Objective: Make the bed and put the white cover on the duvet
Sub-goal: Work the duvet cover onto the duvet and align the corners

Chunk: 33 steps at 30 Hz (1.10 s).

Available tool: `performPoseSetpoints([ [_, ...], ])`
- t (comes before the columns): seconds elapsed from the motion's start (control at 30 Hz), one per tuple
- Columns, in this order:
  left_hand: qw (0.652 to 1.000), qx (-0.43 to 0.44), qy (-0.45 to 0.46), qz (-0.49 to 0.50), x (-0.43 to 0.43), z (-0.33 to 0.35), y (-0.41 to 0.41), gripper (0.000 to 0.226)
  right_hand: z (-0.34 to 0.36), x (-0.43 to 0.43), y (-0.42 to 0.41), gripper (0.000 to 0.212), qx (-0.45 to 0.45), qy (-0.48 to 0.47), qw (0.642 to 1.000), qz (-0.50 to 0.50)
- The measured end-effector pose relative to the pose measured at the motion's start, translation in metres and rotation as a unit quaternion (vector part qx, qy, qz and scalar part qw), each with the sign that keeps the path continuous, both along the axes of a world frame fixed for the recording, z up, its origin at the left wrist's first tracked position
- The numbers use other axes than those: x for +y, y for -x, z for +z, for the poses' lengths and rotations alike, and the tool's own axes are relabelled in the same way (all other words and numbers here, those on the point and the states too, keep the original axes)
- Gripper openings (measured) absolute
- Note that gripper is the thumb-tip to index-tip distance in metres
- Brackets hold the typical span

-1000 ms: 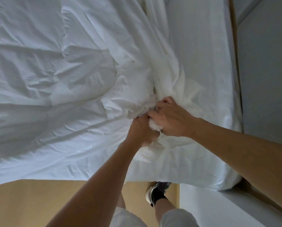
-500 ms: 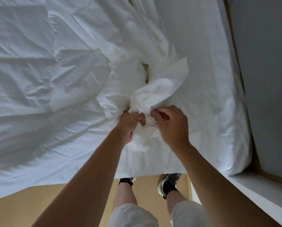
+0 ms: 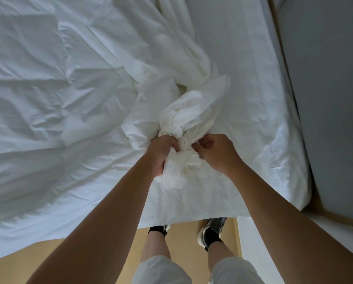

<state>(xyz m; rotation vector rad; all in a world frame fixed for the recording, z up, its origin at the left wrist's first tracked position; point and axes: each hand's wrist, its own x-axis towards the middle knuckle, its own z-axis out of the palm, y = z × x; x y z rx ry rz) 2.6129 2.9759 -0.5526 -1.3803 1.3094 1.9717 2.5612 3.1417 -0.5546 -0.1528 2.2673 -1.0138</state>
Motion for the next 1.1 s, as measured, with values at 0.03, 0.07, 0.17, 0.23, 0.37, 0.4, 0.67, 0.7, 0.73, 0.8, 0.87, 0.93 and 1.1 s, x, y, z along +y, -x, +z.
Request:
performPoseSetpoints([
  [0.03, 1.0, 0.003, 0.003, -0.001, 0.001, 0.0, -0.001, 0.059, 0.0, -0.001, 0.002, 0.034, -0.02, -0.01, 1.0, 0.004],
  [0.07, 1.0, 0.007, 0.003, -0.008, 0.003, 0.001, -0.002, 0.048, -0.002, -0.001, 0.003, 0.04, -0.041, -0.023, 0.999, 0.007],
  [0.17, 1.0, 0.012, 0.014, -0.018, 0.009, 0.002, -0.006, 0.025, -0.002, -0.004, 0.006, 0.028, -0.131, -0.017, 0.991, -0.002],
  [0.23, 1.0, 0.015, 0.014, -0.014, 0.01, 0.001, -0.007, 0.022, -0.001, -0.008, 0.01, 0.016, -0.171, 0.003, 0.985, -0.015],
  [0.37, 0.999, 0.015, 0.028, 0.016, 0.014, 0.003, -0.014, 0.018, -0.014, -0.008, 0.005, 0.018, -0.187, 0.006, 0.976, -0.109],
  [0.4, 0.999, 0.02, 0.031, 0.025, 0.018, 0.003, -0.017, 0.016, -0.018, -0.007, 0.0, 0.019, -0.19, 0.008, 0.971, -0.143],
  [0.67, 0.981, 0.123, 0.134, 0.062, 0.037, -0.008, -0.054, 0.051, -0.02, -0.003, -0.014, 0.019, -0.094, 0.029, 0.971, -0.22],
  [0.7, 0.98, 0.119, 0.148, 0.062, 0.036, -0.007, -0.058, 0.054, -0.018, -0.003, -0.013, 0.019, -0.085, 0.027, 0.973, -0.215],
  [0.73, 0.979, 0.112, 0.16, 0.064, 0.034, -0.006, -0.062, 0.051, -0.017, -0.003, -0.012, 0.021, -0.079, 0.026, 0.973, -0.215],
  [0.8, 0.976, 0.1, 0.184, 0.064, 0.027, 0.0, -0.069, 0.035, -0.008, -0.004, -0.007, 0.024, -0.069, 0.023, 0.975, -0.209],
  [0.87, 0.964, 0.102, 0.242, 0.046, 0.018, 0.011, -0.081, 0.021, 0.001, -0.004, -0.003, 0.025, -0.061, 0.024, 0.975, -0.211],
  [0.93, 0.924, 0.125, 0.359, -0.035, 0.008, 0.024, -0.096, 0.015, 0.006, -0.005, 0.002, 0.023, -0.062, 0.029, 0.969, -0.238],
  [1.1, 0.657, 0.199, 0.661, -0.302, -0.005, 0.073, -0.107, 0.035, 0.009, -0.016, -0.019, 0.038, -0.037, -0.109, 0.992, -0.05],
])
